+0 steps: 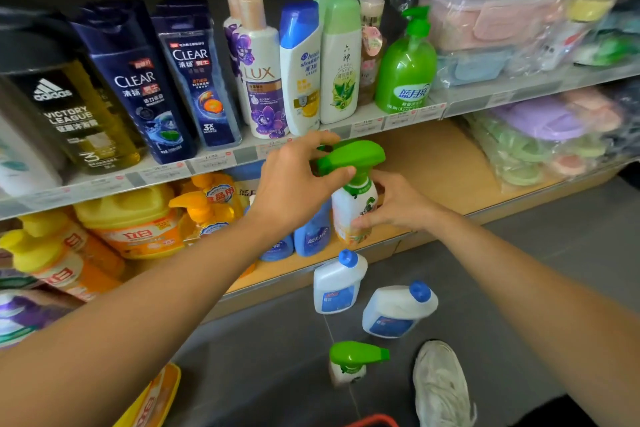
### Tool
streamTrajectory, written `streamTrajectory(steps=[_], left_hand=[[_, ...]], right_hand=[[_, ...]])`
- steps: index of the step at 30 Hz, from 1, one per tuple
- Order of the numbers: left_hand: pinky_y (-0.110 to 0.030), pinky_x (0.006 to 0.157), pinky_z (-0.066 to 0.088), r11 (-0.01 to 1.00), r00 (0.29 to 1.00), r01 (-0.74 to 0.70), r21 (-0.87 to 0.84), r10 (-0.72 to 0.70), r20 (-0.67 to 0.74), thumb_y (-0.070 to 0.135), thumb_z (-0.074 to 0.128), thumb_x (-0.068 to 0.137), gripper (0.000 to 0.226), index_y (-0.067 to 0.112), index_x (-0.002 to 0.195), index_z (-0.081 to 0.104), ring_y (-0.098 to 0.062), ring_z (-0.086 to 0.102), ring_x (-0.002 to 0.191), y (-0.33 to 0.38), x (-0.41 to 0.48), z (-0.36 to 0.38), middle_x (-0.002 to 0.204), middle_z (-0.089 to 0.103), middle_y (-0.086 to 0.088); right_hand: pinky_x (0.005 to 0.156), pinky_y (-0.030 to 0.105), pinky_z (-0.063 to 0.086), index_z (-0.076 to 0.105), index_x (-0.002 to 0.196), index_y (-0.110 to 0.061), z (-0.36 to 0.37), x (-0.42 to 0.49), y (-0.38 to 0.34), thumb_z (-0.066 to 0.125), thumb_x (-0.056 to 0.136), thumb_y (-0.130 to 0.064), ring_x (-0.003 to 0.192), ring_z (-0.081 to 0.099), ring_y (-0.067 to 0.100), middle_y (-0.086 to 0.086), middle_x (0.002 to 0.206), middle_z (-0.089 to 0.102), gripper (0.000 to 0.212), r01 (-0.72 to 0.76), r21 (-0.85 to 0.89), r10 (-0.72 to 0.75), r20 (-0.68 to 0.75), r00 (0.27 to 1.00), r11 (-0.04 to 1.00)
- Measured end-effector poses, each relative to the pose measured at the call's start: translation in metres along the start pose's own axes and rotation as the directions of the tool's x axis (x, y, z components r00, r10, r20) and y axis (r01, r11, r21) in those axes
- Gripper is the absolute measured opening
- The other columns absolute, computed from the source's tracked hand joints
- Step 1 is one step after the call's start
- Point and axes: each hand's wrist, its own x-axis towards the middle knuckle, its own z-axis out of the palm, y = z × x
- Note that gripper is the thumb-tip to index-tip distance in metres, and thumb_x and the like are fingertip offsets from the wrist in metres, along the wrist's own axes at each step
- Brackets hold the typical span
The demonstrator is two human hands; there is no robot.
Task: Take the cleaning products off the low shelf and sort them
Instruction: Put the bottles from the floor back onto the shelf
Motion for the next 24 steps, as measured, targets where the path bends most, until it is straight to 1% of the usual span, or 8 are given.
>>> streamTrajectory(steps=[2,5,9,15,18,21,22,24], left_hand=[[-0.04,0.091,0.058,0.999,0.999,-0.024,0.046,0.023,0.033,0.03,0.08,0.083,0.059,0.021,0.137,0.059,-0.013,0.069,0.101,-0.013,-0.001,0.006,0.116,0.073,0.0],[-0.044,0.092,0.054,0.938,0.988,-0.092,0.335,0.045,0.146,0.03,0.073,0.087,0.06,0.021,0.143,0.053,-0.025,0.064,0.116,-0.048,-0.005,0.012,0.129,0.067,-0.003],[-0.044,0.106,0.045,0.805,0.939,-0.111,0.583,-0.108,0.327,0.039,0.065,0.094,0.067,0.026,0.154,0.038,-0.032,0.045,0.138,-0.091,-0.008,0.021,0.16,0.038,-0.005],[-0.039,0.086,0.05,0.803,0.961,-0.118,0.584,-0.055,0.27,0.033,0.063,0.096,0.064,0.023,0.154,0.038,-0.032,0.063,0.115,-0.11,-0.01,0.036,0.144,0.056,-0.006],[-0.038,0.085,0.049,0.84,0.972,-0.107,0.532,-0.024,0.232,0.03,0.061,0.098,0.057,0.022,0.151,0.044,-0.032,0.064,0.109,-0.113,-0.009,0.036,0.136,0.063,-0.008],[-0.036,0.085,0.048,0.874,0.981,-0.092,0.477,-0.004,0.196,0.03,0.063,0.097,0.053,0.021,0.148,0.049,-0.03,0.065,0.108,-0.115,-0.009,0.036,0.13,0.067,-0.007],[-0.036,0.085,0.049,0.881,0.982,-0.089,0.465,0.0,0.187,0.03,0.064,0.096,0.053,0.021,0.147,0.05,-0.029,0.065,0.108,-0.115,-0.01,0.036,0.13,0.067,-0.007],[-0.039,0.087,0.053,0.887,0.984,-0.088,0.454,0.005,0.18,0.029,0.065,0.096,0.053,0.02,0.146,0.051,-0.029,0.065,0.109,-0.115,-0.01,0.038,0.13,0.067,-0.007]], right_hand=[[0.067,0.011,0.051,0.064,0.105,-0.032,-0.003,0.004,0.023,0.092,0.063,0.001,0.083,0.068,-0.008,-0.016,0.09,0.075,0.059,-0.054,0.033,0.057,-0.1,0.993,0.998],[0.066,0.013,0.053,0.064,0.104,-0.029,0.001,0.014,0.055,0.092,0.063,-0.001,0.082,0.07,-0.005,-0.011,0.096,0.074,0.056,-0.136,0.09,0.151,-0.192,0.97,0.987],[0.083,0.032,0.059,0.064,0.113,-0.022,0.021,0.033,0.088,0.092,0.064,-0.004,0.098,0.071,0.015,-0.002,0.105,0.075,0.059,-0.204,0.15,0.239,-0.269,0.933,0.967],[0.094,0.047,0.056,0.056,0.127,-0.014,0.042,0.067,0.101,0.091,0.067,-0.006,0.108,0.068,0.023,0.006,0.118,0.07,0.07,-0.205,0.102,0.226,-0.288,0.93,0.974],[0.09,0.038,0.056,0.054,0.125,-0.015,0.04,0.083,0.099,0.09,0.067,-0.004,0.106,0.067,0.02,0.003,0.115,0.07,0.069,-0.164,0.071,0.178,-0.303,0.936,0.984],[0.072,0.012,0.052,0.055,0.119,-0.025,0.042,0.097,0.097,0.09,0.067,-0.005,0.094,0.064,0.001,-0.015,0.103,0.067,0.066,-0.151,0.061,0.163,-0.288,0.944,0.987],[0.069,0.009,0.051,0.054,0.121,-0.026,0.043,0.102,0.096,0.09,0.068,-0.005,0.095,0.064,0.001,-0.014,0.105,0.067,0.067,-0.156,0.066,0.168,-0.28,0.945,0.986],[0.082,0.024,0.057,0.052,0.13,-0.02,0.045,0.112,0.095,0.088,0.07,-0.003,0.107,0.066,0.016,-0.001,0.117,0.068,0.072,-0.172,0.106,0.194,-0.255,0.947,0.979]])
